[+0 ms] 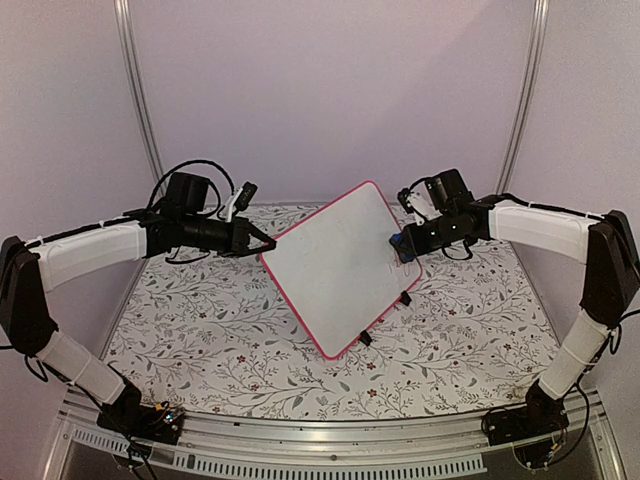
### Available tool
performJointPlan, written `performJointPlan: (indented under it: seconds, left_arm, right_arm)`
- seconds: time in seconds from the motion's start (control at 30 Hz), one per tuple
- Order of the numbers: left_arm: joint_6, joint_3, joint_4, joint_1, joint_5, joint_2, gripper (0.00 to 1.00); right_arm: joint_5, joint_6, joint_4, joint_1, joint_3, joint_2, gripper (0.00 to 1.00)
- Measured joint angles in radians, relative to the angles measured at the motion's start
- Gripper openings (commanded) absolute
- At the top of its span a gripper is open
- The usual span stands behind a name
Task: Erase the whiteboard
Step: Erase the whiteboard at the center of the board.
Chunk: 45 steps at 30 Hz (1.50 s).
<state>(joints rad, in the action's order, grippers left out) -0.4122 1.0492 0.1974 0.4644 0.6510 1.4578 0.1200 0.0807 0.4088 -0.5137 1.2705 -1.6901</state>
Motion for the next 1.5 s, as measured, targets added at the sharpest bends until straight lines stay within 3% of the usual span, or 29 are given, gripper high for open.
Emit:
performJointPlan:
  seconds: [0.53,0.97,1.5]
  left_arm:
    - [-0.002,0.0,0.003,0.0,-0.003,-0.005,0.0]
    - [-0.011,0.0,0.004,-0.001,-0.005,-0.005,0.0]
    - [-0.011,0.0,0.002,-0.001,-0.003,-0.005,0.0]
  right_arm:
    - [0.095,-0.007,-0.073,0.003,-0.045,-0.075,0.0]
    - [0.123,0.033,-0.195,0.006,-0.203,-0.045,0.0]
    - [0.121,0.035,-0.117,0.006,-0.234,-0.038,0.0]
